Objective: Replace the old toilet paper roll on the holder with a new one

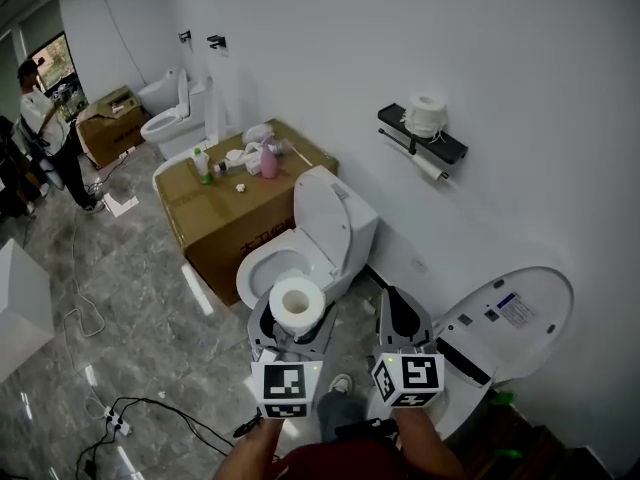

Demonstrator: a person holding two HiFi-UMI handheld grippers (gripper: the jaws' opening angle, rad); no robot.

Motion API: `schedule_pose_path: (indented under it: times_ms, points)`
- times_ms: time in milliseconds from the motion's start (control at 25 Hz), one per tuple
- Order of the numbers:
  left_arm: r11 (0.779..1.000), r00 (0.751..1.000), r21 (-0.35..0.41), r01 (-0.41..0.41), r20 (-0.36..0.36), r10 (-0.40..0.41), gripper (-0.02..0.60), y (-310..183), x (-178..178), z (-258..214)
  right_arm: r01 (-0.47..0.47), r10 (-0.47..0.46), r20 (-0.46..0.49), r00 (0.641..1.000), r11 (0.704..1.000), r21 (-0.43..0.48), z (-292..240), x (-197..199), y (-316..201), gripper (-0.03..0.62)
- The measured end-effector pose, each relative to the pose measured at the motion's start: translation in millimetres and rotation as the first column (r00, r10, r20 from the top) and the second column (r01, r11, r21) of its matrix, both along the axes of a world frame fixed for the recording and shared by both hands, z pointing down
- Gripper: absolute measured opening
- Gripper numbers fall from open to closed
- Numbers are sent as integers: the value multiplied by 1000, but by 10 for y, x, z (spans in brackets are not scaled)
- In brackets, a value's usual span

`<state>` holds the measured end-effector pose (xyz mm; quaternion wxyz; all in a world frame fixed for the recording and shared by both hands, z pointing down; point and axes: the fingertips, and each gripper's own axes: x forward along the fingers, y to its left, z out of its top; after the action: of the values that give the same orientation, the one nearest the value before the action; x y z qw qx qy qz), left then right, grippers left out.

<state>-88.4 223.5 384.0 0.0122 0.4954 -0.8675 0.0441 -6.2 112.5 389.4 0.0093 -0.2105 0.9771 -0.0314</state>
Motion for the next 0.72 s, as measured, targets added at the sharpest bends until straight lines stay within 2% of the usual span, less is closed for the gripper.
schedule_pose_path:
  times_ms: [360, 560, 720]
  points:
    - [998, 998, -11, -60, 13, 60, 433, -1303, -738, -57, -77, 77, 6, 997, 997, -27, 40, -620, -1274, 18]
    - [992, 992, -26, -127, 16, 127, 433, -2057, -945, -57, -154, 155, 19, 988, 987, -44, 33, -703, -1975, 18]
    - [984, 985, -42, -174, -1, 174, 433, -2475, -1020, -19, -205, 206, 18, 978, 978, -42, 25, -713, -2369, 18]
